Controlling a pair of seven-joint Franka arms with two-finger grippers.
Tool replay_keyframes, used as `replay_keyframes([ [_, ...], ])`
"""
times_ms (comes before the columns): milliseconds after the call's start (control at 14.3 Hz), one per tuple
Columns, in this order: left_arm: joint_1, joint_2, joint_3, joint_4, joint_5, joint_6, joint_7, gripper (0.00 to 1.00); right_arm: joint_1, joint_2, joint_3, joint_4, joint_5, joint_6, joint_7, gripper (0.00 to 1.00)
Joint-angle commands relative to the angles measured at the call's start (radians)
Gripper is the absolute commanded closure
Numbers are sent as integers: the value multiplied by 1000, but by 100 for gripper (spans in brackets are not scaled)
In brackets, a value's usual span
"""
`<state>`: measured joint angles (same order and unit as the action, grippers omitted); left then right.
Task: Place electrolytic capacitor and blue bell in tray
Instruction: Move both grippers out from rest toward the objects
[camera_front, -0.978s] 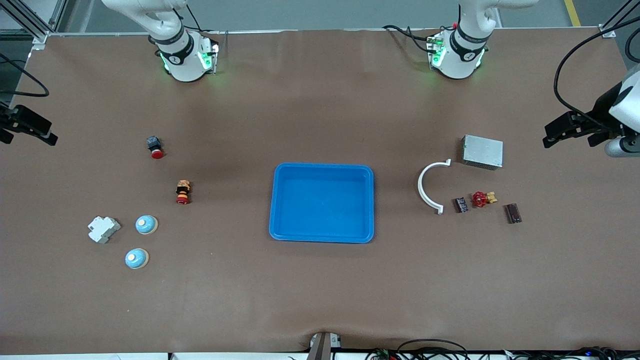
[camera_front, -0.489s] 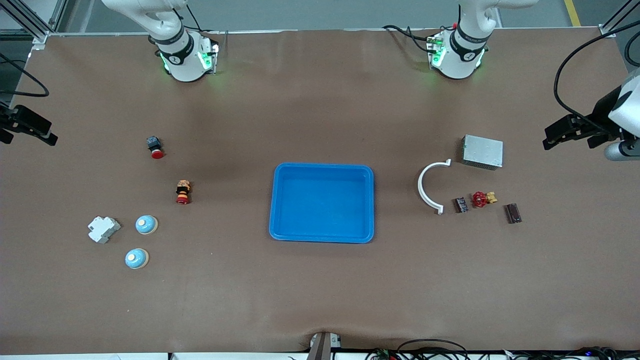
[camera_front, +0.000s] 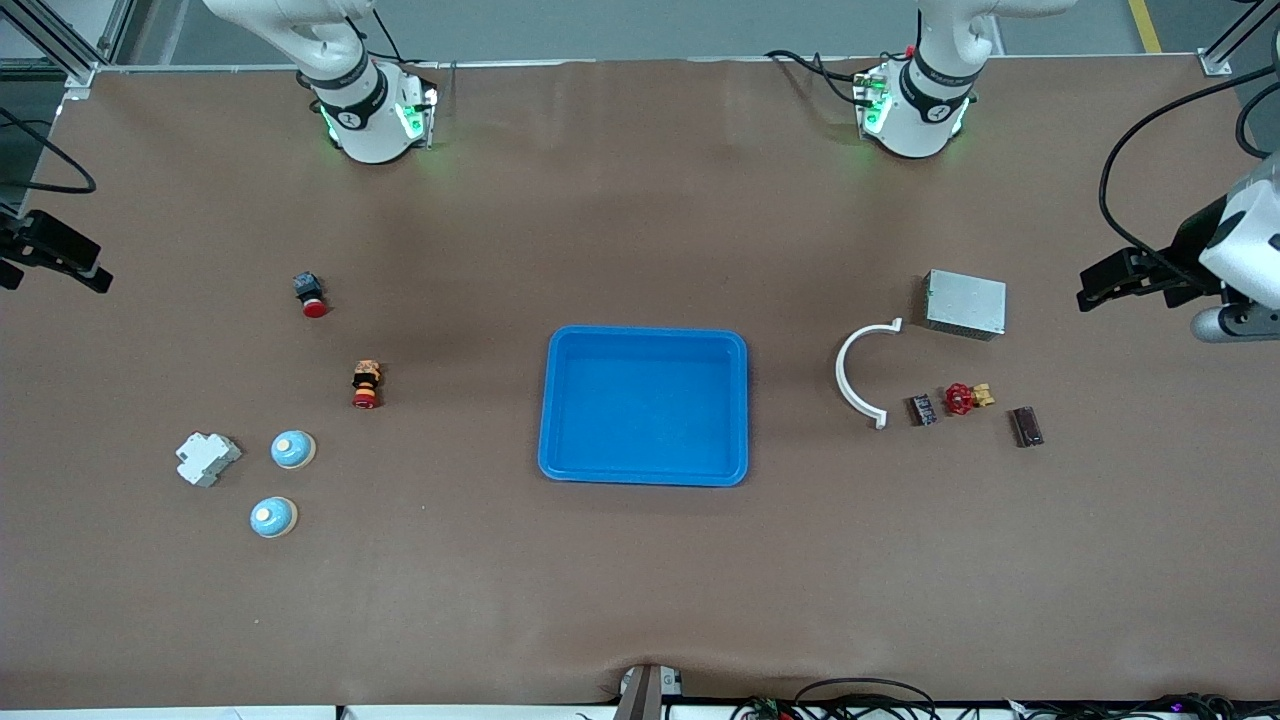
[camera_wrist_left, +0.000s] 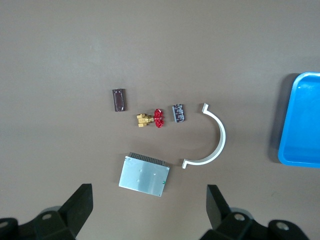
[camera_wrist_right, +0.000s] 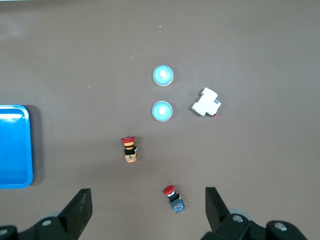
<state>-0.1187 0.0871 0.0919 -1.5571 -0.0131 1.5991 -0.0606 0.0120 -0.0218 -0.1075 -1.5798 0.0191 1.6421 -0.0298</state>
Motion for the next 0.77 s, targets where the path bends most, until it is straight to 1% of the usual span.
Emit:
replay_keyframes([
  [0, 17, 29, 0, 9, 15, -7, -13, 0, 2, -12, 2, -22, 10, 21, 4, 0],
  [209, 39, 72, 0, 11, 13, -4, -13, 0, 2, 20, 2, -28, 12, 30, 4, 0],
  [559, 54, 149, 3, 11, 21, 27, -7, 0, 3, 109, 2, -51, 12, 106, 2, 0],
  [698, 92, 177, 3, 9, 16, 54, 5, 0, 3, 152, 2, -51, 12, 126, 1, 0],
])
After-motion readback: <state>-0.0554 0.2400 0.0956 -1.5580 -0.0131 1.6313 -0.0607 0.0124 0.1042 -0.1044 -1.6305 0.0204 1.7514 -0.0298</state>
